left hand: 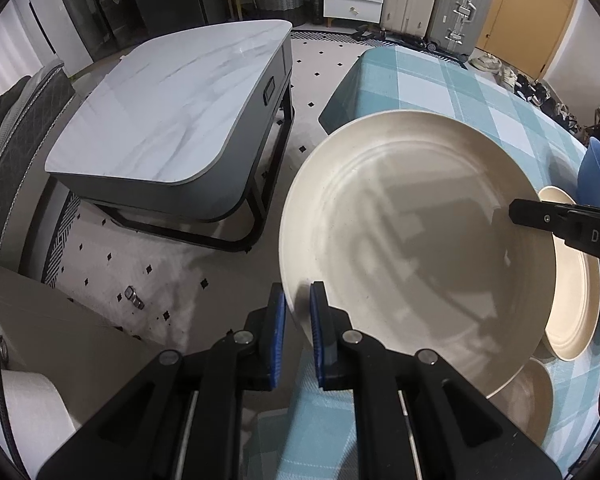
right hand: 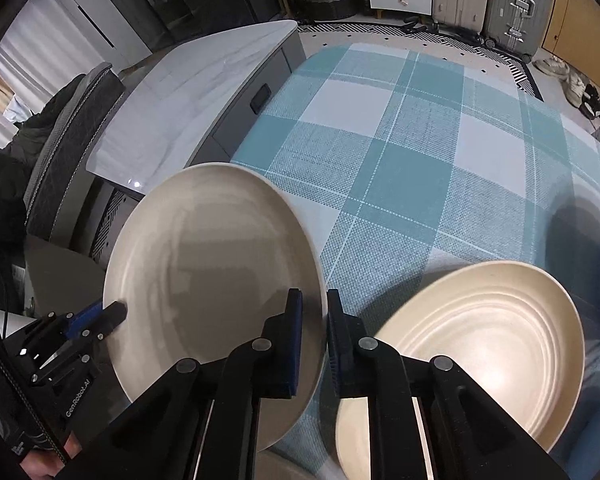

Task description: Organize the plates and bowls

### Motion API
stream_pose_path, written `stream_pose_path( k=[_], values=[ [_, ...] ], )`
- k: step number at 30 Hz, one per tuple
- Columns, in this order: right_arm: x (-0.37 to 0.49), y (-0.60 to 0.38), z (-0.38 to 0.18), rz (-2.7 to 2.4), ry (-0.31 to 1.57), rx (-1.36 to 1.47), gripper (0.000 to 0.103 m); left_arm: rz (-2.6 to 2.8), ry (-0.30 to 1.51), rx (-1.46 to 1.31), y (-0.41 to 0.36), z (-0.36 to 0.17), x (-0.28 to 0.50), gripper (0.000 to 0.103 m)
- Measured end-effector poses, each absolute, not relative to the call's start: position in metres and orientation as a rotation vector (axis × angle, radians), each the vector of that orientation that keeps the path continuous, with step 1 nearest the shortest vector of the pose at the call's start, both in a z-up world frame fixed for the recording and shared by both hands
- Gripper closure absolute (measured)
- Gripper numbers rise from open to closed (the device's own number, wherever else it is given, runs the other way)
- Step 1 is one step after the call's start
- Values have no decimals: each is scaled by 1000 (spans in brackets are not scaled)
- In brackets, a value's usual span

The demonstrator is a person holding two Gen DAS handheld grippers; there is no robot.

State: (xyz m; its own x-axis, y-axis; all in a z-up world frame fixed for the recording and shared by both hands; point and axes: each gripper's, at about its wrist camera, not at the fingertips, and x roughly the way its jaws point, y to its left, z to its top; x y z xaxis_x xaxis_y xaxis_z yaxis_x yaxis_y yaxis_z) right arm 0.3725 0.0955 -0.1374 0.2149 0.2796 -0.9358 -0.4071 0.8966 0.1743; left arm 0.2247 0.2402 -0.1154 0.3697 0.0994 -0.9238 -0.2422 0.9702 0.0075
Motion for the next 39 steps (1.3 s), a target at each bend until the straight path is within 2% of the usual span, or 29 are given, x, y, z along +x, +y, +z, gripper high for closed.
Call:
stream_pose_path(
  k=[13, 27, 39],
  values=[
    [315, 72, -107, 491, 1224, -147, 92, 211, 1159, -113, 217, -92, 182, 93],
    [227, 34, -122, 489, 1215, -150, 92, 198, 1172, -77, 180, -103, 109, 93],
    [191, 9, -137, 462, 1209, -155, 92, 181, 1186, -8, 152, -121, 83, 91]
  ],
)
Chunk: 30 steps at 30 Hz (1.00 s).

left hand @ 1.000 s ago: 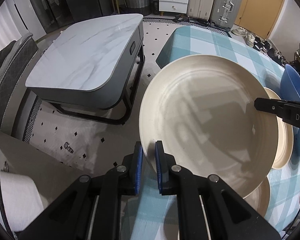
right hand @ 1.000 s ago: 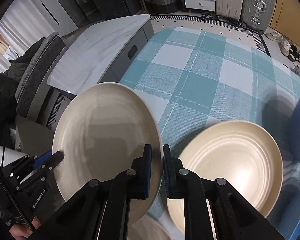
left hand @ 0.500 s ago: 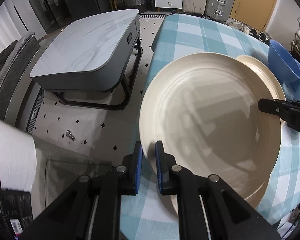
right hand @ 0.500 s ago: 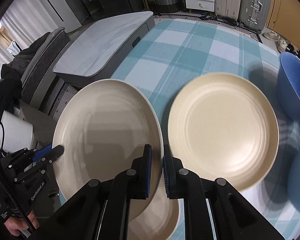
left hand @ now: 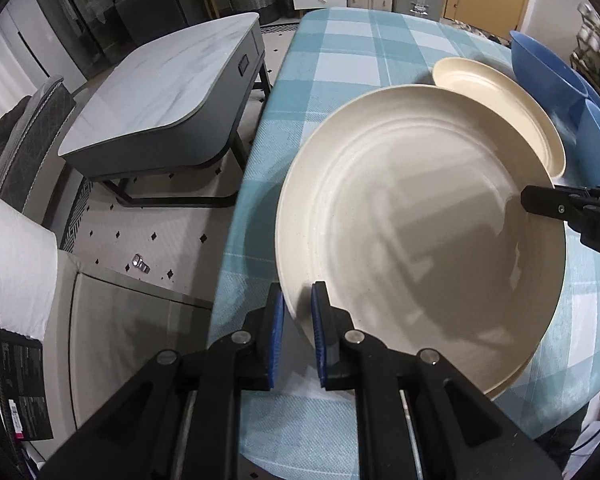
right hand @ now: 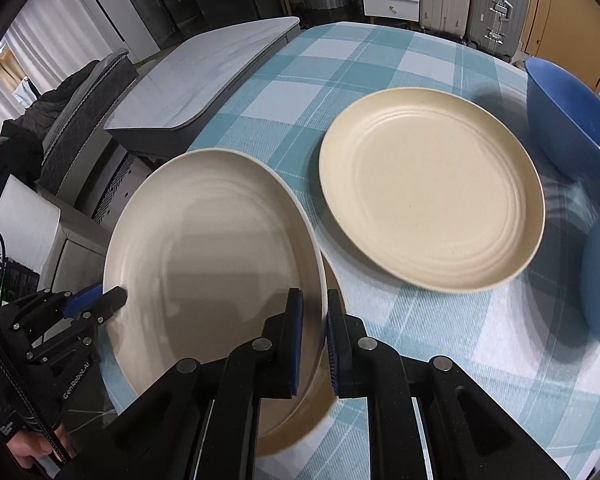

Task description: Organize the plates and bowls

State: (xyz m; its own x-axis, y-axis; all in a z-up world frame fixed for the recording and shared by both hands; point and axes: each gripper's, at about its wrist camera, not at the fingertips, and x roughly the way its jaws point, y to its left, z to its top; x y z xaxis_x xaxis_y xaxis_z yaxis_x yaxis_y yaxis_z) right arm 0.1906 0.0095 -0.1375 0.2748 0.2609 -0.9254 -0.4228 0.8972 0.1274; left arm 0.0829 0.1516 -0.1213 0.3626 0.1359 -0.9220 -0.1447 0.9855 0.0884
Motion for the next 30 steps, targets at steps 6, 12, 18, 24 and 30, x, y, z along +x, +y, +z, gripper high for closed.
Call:
stream_pose_path(
  k=[6, 12, 18, 24, 30],
  values=[
    [180, 2, -142, 454, 1206, -165, 92, 169, 1192, 15, 144, -126, 79, 91],
    [174, 1, -144, 448, 1204, -205, 92, 168, 1198, 43, 139, -129, 76, 91],
    [173, 2, -144, 439, 1209, -253, 92, 166, 1192, 47, 138, -127, 76, 91],
    [175, 3, -155, 450, 1256, -290, 92, 168, 1175, 41, 139, -121, 75, 91],
    [178, -6, -152, 476, 1263, -254, 91, 174, 1156, 21, 142, -117, 74, 90]
  ],
)
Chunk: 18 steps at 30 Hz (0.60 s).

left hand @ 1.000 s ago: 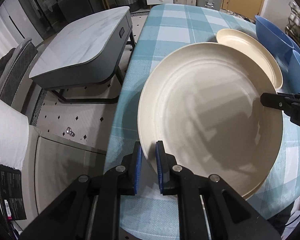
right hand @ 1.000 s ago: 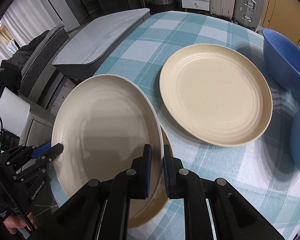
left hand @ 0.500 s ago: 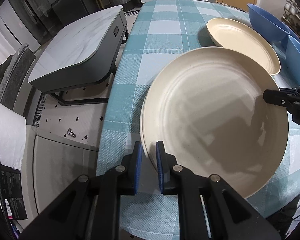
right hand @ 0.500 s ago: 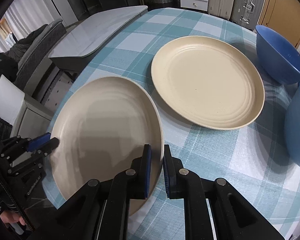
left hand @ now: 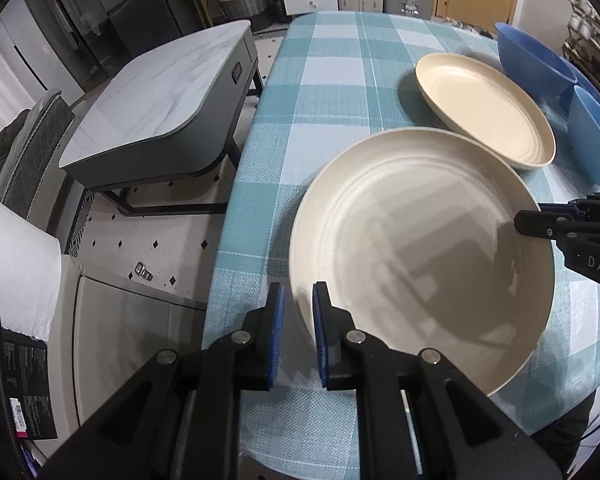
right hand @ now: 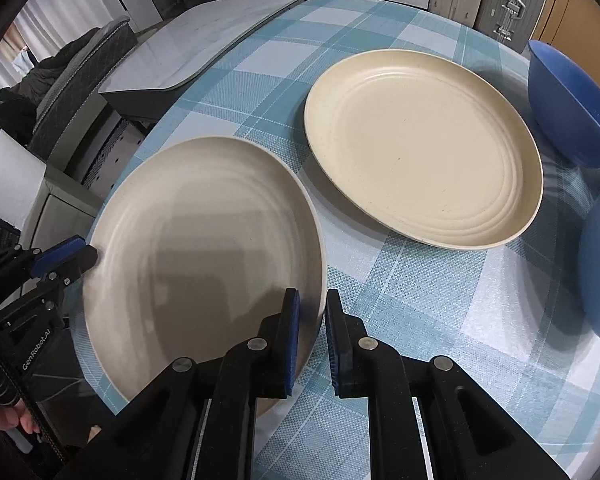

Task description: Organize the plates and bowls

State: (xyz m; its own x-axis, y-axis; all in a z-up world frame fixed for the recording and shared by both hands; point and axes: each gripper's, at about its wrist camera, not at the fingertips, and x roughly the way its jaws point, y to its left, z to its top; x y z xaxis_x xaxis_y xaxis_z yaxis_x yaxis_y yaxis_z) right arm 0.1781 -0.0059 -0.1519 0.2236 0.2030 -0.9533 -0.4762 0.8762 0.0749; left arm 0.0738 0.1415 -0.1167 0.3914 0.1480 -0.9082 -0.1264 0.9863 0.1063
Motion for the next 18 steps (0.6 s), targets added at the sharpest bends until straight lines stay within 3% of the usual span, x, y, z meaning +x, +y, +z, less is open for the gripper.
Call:
stream_pose_path(
  k=[3, 5, 9, 11, 15, 16, 18],
  values=[
    [174, -14, -136, 462, 1191, -247, 88, 178, 1122, -25, 144, -108, 69, 81],
    [168, -22, -122, 461, 1124, -224, 86, 209, 1073, -27, 143, -97, 64, 54],
    [152, -41, -93, 462, 1004, -164, 68, 213, 982, -35, 136, -76, 55, 54],
    [139, -50, -75, 449, 920, -147, 47, 187, 953, -52, 129, -66, 51, 54],
    [107, -66, -43, 409, 735, -142, 24, 157, 875, -39, 106, -45, 41, 52],
    [97, -71, -36, 396, 690, -142, 17, 145, 859, -37, 101, -41, 39, 49],
    [77, -82, -22, 374, 599, -151, 15, 111, 819, -37, 86, -31, 33, 35]
  ],
)
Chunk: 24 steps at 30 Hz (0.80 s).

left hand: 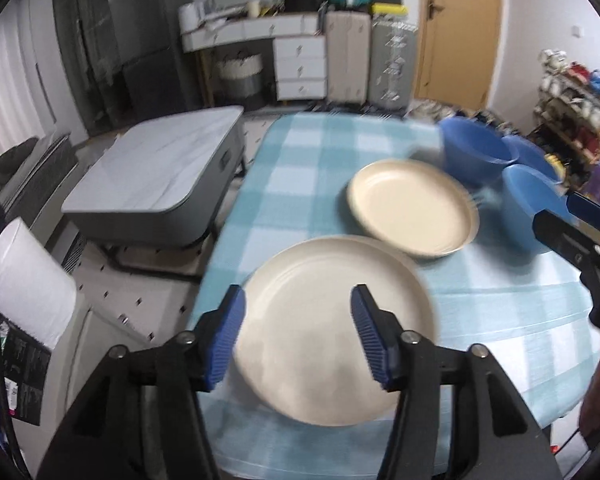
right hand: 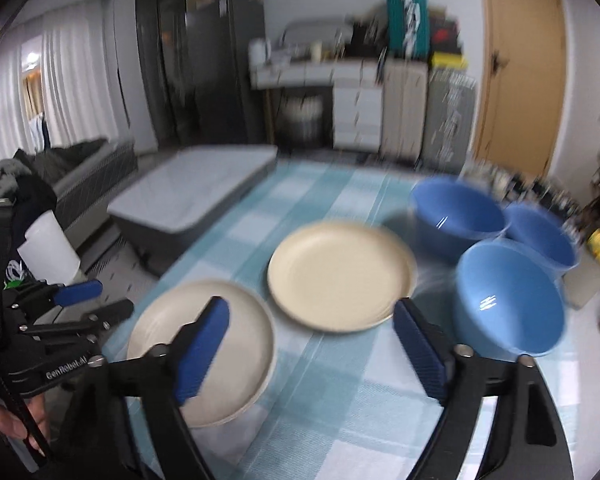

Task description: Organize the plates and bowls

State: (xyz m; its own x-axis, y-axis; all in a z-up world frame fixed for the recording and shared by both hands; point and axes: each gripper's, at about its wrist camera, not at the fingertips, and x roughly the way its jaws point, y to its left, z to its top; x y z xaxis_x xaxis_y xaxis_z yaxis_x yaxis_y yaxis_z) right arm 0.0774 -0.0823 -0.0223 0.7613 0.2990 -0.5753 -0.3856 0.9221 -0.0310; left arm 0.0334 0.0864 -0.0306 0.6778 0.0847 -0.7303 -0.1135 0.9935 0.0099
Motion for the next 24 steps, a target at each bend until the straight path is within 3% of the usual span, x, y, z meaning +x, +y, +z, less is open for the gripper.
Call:
stream_pose_path(
  k=[1, 2, 6, 24],
  values=[
    [69, -87, -16, 356, 566, -159, 12, 102, 794, -31, 80, -26, 31, 15],
    [62, -92, -11, 342, 543, -163, 7, 98, 741, -15, 69, -18, 26, 5],
    [37, -114, 1, 280, 456, -165, 2, 51, 624, 56, 35, 2, 15, 2],
    [-5, -216, -20, 46, 475, -33, 1, -72, 643, 29, -26, -10, 14, 0]
  ],
)
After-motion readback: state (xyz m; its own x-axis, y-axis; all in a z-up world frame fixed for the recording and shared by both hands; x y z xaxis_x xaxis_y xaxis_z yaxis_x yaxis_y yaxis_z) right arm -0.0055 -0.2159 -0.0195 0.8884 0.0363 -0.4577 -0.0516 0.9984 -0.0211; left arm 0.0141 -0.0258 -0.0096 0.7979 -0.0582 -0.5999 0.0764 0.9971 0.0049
